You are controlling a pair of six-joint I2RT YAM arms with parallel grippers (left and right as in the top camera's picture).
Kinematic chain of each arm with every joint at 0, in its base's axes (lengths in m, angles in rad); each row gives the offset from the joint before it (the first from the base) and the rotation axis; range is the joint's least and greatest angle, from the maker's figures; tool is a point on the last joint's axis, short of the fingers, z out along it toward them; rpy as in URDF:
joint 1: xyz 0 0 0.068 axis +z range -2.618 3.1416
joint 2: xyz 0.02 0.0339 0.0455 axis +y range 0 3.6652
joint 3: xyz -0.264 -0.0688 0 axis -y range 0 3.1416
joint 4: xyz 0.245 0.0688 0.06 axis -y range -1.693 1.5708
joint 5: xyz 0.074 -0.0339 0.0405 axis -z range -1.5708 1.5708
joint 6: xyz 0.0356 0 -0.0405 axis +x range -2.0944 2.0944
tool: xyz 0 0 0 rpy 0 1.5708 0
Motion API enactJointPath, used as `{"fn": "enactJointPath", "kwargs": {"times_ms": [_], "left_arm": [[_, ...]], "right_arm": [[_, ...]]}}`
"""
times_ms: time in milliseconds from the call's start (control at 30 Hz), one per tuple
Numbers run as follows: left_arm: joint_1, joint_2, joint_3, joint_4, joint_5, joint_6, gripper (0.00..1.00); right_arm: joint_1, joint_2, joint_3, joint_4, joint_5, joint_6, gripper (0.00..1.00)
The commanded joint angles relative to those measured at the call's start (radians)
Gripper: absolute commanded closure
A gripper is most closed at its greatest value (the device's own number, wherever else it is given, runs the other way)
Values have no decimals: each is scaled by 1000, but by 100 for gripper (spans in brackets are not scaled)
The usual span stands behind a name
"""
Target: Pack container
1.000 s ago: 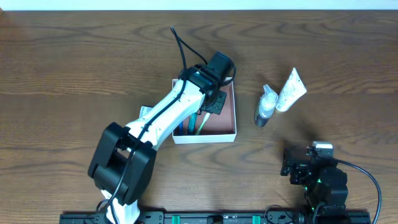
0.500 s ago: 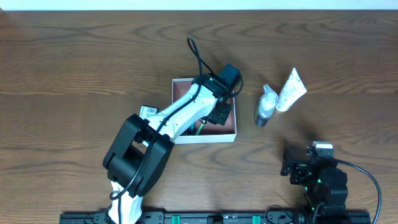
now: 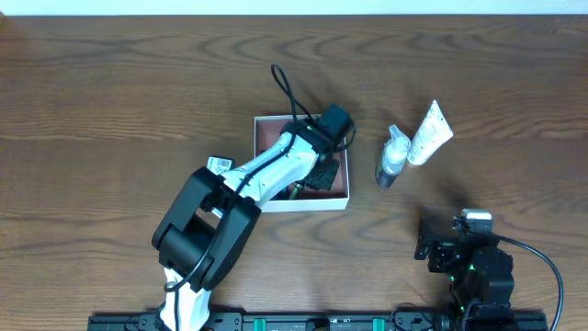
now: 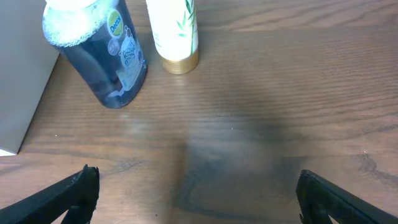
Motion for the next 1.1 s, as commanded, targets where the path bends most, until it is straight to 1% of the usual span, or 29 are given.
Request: {"fn": "enactJointPath", "kwargs": {"times_ms": [0, 167, 300, 433, 733, 800, 867, 900, 933, 1067], "left_arm": [[2, 2, -15, 17, -48, -12, 90], [2, 2, -15, 18, -171, -12, 90], [2, 2, -15, 23, -239, -12, 90], [2, 2, -15, 26, -266, -13, 90], [2, -1, -14, 26, -267, -35, 88], [2, -12, -14, 24, -266, -35, 83], [0, -37, -11, 15, -266, -35, 83], [-1, -52, -8, 10, -266, -36, 78], [-2, -69, -5, 3, -266, -36, 75], [-8, -157, 0, -14, -253, -42, 68]], "right_arm": [[0, -3, -2, -4, 0, 0, 1], [0, -3, -2, -4, 0, 0, 1], [0, -3, -2, -4, 0, 0, 1], [0, -3, -2, -4, 0, 0, 1], [0, -3, -2, -4, 0, 0, 1], [0, -3, -2, -4, 0, 0, 1], [0, -3, -2, -4, 0, 0, 1], [0, -3, -2, -4, 0, 0, 1], [0, -3, -2, -4, 0, 0, 1], [0, -3, -2, -4, 0, 0, 1]]}}
